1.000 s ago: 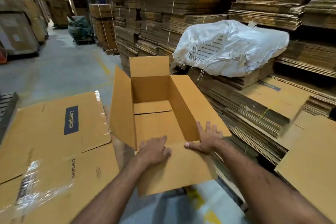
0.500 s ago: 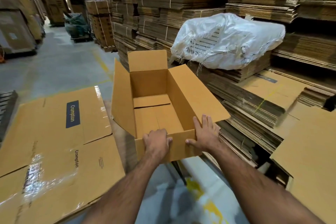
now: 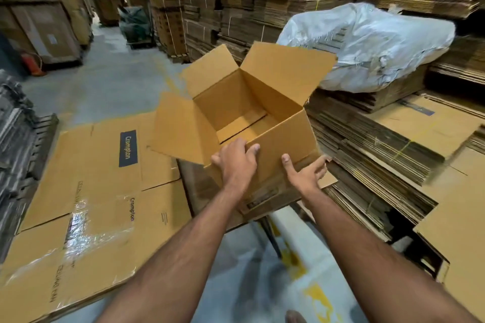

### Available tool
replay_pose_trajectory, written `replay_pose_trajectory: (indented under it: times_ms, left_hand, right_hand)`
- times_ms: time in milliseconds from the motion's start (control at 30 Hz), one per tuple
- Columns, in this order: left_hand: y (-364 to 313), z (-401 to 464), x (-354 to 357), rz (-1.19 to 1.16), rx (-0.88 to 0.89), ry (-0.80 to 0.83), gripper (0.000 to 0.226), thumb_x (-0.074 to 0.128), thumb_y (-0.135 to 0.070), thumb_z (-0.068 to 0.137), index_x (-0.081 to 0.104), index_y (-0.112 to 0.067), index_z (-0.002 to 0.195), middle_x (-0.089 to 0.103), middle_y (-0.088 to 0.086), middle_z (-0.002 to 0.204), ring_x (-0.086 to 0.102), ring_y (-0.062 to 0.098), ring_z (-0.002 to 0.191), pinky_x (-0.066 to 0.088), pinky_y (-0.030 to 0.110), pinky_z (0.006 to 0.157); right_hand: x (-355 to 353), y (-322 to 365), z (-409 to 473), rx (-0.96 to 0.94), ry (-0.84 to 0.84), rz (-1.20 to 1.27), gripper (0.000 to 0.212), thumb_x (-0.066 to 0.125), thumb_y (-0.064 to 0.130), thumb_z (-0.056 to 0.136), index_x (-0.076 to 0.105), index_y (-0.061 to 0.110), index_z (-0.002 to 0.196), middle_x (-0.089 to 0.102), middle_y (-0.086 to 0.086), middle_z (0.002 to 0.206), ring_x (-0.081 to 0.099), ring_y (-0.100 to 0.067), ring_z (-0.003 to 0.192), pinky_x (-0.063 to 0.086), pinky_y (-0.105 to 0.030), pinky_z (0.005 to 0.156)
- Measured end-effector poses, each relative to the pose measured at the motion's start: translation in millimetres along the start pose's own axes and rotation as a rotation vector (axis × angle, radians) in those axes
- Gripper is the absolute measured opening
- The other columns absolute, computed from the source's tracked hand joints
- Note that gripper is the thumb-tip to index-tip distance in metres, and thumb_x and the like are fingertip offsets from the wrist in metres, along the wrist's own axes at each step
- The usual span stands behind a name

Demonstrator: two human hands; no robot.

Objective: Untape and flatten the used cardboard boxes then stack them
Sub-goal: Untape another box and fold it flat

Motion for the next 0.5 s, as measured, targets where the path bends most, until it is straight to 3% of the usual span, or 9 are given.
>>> replay_pose_trajectory:
  times_ms: [67, 167, 200, 300, 367, 433, 500]
  left_hand:
    - [1, 4, -10, -0.095, -0.045, -0.029, 0.027, 0.051, -0.043, 0.096, 0.063, -0.020, 0.089, 0.059, -0.007, 0.084, 0.053, 0.020, 0.093, 0.020, 0.035, 0.075]
    - [8, 7, -17, -0.260, -0.100, -0.036, 0.026, 0.049, -0.044, 0.097, 0.057, -0.023, 0.085, 0.060, -0.007, 0.083, 0.055, 0.021, 0.094, 0.018, 0.035, 0.079]
    - [12, 7, -17, -0.322, -0.127, -0.022, 0.029, 0.048, -0.047, 0.097, 0.055, -0.023, 0.082, 0.058, -0.009, 0.080, 0.055, 0.020, 0.093, 0.019, 0.035, 0.081]
    - [20, 12, -14, -0.518, -0.229, 0.019, 0.046, 0.045, -0.063, 0.092, 0.050, -0.025, 0.067, 0.052, -0.015, 0.064, 0.052, 0.015, 0.077, 0.031, 0.045, 0.094]
    - [19, 17, -17, -0.757, -0.259, 0.023, 0.055, 0.044, -0.076, 0.082, 0.056, -0.025, 0.065, 0.056, -0.018, 0.062, 0.053, 0.014, 0.071, 0.042, 0.052, 0.097]
    - [14, 17, -19, -1.053, -0.307, 0.042, 0.051, 0.048, -0.070, 0.087, 0.068, -0.024, 0.077, 0.071, -0.016, 0.079, 0.066, 0.010, 0.080, 0.055, 0.040, 0.087]
    - [5, 20, -19, -1.315, -0.359, 0.056, 0.044, 0.048, -0.054, 0.096, 0.071, -0.017, 0.098, 0.075, -0.009, 0.093, 0.070, 0.006, 0.090, 0.056, 0.026, 0.079]
  right_hand:
    - [4, 4, 4, 0.074, 0.051, 0.070, 0.140, 0.065, 0.081, 0.064, -0.034, 0.028, 0.147, 0.021, -0.022, 0.158, 0.033, -0.039, 0.141, 0.033, -0.048, 0.111]
    - [7, 21, 7, 0.099, 0.096, 0.363, 0.172, 0.073, 0.089, 0.027, -0.039, 0.031, 0.143, 0.037, -0.012, 0.154, 0.044, -0.029, 0.135, 0.037, -0.050, 0.112]
    - [8, 25, 5, 0.094, 0.091, 0.444, 0.176, 0.076, 0.087, 0.022, -0.037, 0.030, 0.144, 0.040, -0.010, 0.152, 0.046, -0.026, 0.133, 0.038, -0.048, 0.111]
    - [-8, 51, -9, -0.068, -0.020, 0.486, 0.158, 0.077, 0.078, 0.036, -0.009, 0.016, 0.153, 0.041, -0.011, 0.146, 0.046, -0.026, 0.132, 0.037, -0.034, 0.105]
    - [-29, 81, -22, -0.249, -0.141, 0.438, 0.140, 0.075, 0.077, 0.043, 0.009, 0.012, 0.148, 0.044, -0.013, 0.142, 0.048, -0.027, 0.129, 0.038, -0.033, 0.105]
    - [-50, 114, -34, -0.423, -0.242, 0.408, 0.139, 0.075, 0.085, 0.043, 0.014, 0.014, 0.146, 0.045, -0.013, 0.141, 0.050, -0.026, 0.126, 0.040, -0.041, 0.109]
    - [-66, 146, -50, -0.578, -0.323, 0.335, 0.136, 0.075, 0.087, 0.044, 0.017, 0.015, 0.145, 0.045, -0.011, 0.140, 0.048, -0.024, 0.125, 0.041, -0.043, 0.107]
Point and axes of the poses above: each hand's wrist, its own z-axis towards the middle knuckle, its own x-axis out of the palm, y = z × x, the point moved 10 cm from there along z, towards the middle knuckle
